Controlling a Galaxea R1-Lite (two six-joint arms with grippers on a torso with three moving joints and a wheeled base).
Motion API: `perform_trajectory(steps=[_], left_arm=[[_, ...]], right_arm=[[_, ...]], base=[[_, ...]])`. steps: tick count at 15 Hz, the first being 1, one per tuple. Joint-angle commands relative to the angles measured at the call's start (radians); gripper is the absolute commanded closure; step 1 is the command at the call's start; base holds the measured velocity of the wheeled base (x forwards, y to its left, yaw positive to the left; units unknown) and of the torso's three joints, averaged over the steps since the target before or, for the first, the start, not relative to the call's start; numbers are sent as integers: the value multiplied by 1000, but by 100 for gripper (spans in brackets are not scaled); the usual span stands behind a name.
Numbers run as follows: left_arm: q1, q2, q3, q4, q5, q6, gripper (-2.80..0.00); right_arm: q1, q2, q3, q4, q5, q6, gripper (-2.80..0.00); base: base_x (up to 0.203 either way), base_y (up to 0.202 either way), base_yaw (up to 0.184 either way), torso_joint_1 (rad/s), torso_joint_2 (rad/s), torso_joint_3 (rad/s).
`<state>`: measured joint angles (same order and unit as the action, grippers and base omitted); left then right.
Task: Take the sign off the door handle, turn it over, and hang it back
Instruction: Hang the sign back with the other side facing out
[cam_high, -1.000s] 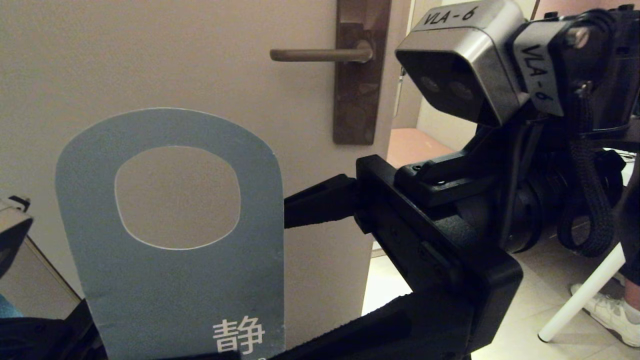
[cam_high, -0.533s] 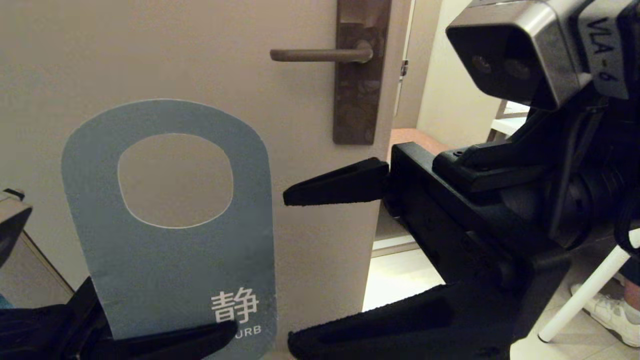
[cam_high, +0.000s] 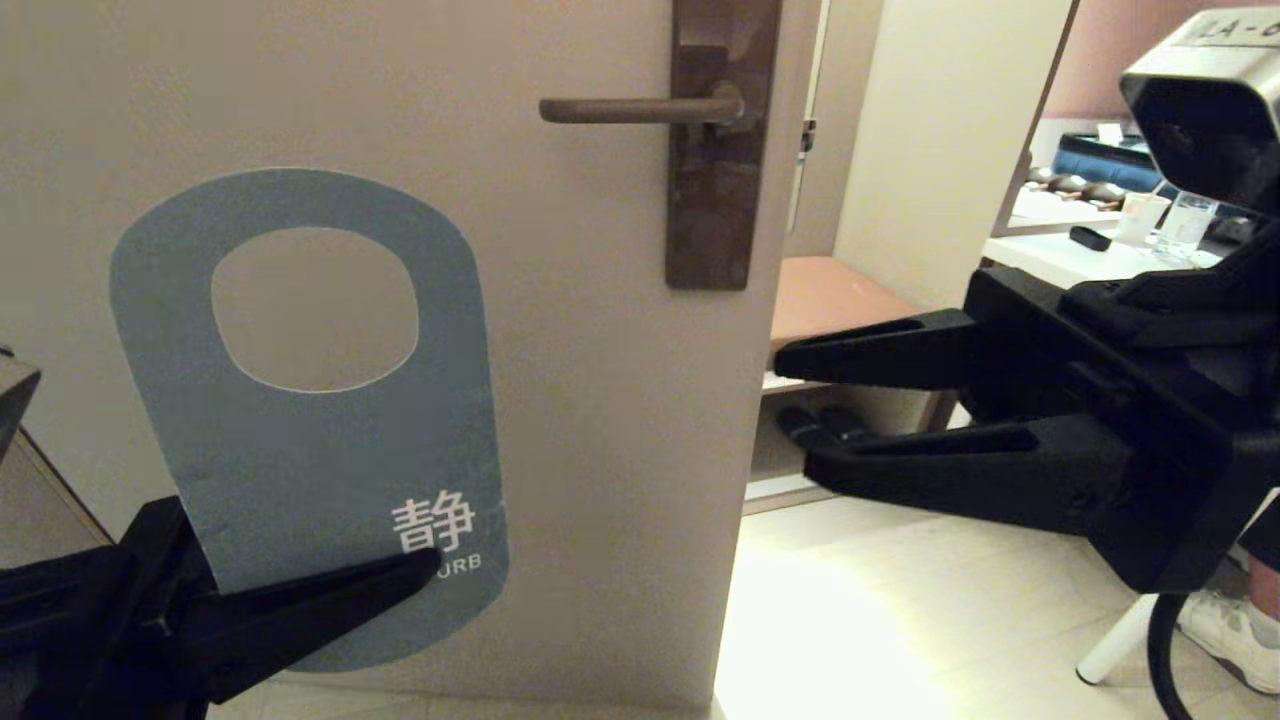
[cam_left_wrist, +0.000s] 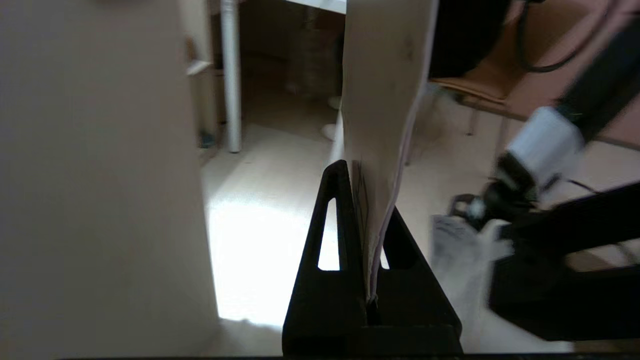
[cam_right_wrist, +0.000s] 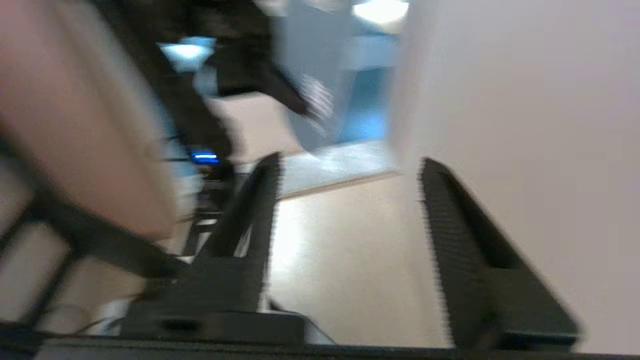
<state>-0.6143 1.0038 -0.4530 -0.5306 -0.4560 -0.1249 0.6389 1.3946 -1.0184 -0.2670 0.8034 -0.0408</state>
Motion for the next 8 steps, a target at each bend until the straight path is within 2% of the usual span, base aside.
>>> perform_trajectory(steps=[1, 4, 6, 8], left_arm=[[51, -1, 2, -3, -3, 17, 0], [76, -5, 2, -3, -4, 41, 0], [84, -16, 5, -5, -3, 40, 0], [136, -19, 8, -5, -3, 43, 0]], right_arm=[[-61, -87, 46, -3, -119, -2, 0], [-110, -117, 97, -38, -419, -24, 0], [-117, -130, 202, -164, -623, -32, 0], [-124, -161, 317, -275, -769, -34, 0]], base=[[0, 0, 0, 0, 0, 0], [0, 0, 0, 0, 0, 0], [0, 0, 0, 0, 0, 0], [0, 0, 0, 0, 0, 0]])
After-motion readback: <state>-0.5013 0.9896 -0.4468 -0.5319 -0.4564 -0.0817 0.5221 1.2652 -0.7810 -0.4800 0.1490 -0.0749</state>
